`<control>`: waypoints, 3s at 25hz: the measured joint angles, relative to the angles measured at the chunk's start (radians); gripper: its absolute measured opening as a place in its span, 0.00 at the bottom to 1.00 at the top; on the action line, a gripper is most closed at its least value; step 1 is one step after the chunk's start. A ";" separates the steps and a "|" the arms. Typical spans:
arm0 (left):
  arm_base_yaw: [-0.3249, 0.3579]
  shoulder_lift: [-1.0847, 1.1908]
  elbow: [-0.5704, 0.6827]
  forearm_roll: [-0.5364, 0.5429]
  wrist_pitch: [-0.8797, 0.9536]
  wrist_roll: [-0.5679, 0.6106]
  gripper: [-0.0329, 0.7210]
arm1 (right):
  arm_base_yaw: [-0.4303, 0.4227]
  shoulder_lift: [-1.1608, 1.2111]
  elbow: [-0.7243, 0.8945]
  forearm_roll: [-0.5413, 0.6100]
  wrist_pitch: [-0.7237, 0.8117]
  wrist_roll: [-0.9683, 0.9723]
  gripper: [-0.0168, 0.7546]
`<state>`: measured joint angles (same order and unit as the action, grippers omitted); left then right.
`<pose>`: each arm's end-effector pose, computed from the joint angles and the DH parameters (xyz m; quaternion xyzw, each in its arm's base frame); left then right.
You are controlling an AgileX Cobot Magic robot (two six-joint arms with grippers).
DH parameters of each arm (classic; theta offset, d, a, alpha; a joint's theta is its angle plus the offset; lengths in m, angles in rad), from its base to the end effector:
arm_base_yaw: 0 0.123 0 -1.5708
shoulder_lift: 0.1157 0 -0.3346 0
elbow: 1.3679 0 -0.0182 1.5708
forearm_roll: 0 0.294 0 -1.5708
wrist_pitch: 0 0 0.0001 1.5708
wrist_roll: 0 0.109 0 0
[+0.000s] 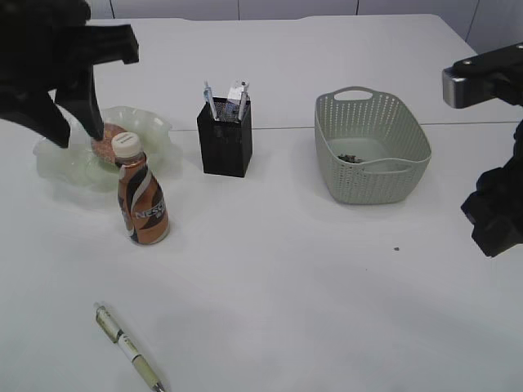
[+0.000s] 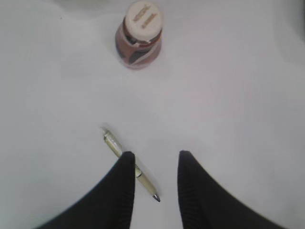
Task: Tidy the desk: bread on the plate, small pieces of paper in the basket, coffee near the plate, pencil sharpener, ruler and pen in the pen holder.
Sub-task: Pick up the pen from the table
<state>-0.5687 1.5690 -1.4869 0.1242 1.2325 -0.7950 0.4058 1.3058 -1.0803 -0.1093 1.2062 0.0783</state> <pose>0.3174 -0.1877 0.3733 -0.1008 0.9783 -0.0600 0.1710 0.2510 0.0957 0.3257 -0.1751 0.9766 -0.0243 0.1221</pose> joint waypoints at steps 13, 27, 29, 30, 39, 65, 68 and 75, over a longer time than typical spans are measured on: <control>-0.062 -0.021 0.309 -0.002 -0.159 -0.347 0.36 | 0.000 0.000 0.000 0.024 0.009 0.000 0.51; -0.062 0.034 0.571 -0.048 -0.399 -0.510 0.59 | 0.000 0.000 0.000 0.028 0.009 0.000 0.51; -0.062 0.060 0.571 -0.058 -0.446 -0.512 0.59 | 0.000 0.000 0.000 0.028 0.009 0.000 0.51; -0.062 0.069 0.571 -0.063 -0.466 -0.514 0.59 | 0.000 0.000 0.000 0.028 0.009 0.000 0.51; -0.062 0.150 0.571 -0.056 -0.470 -0.562 0.59 | 0.000 0.000 0.000 0.028 0.011 0.000 0.51; -0.062 0.271 0.571 -0.006 -0.567 -0.594 0.59 | 0.000 -0.002 0.000 0.028 0.013 0.000 0.51; -0.062 0.281 0.571 -0.004 -0.589 -0.596 0.59 | 0.000 -0.002 0.000 0.028 0.013 0.000 0.51; -0.062 0.303 0.571 -0.002 -0.606 -0.612 0.59 | 0.000 -0.002 0.000 0.028 0.013 0.000 0.51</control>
<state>-0.6305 1.8723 -0.9154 0.1227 0.6260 -1.4073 0.4058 1.3043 -1.0803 -0.0810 1.2194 0.0783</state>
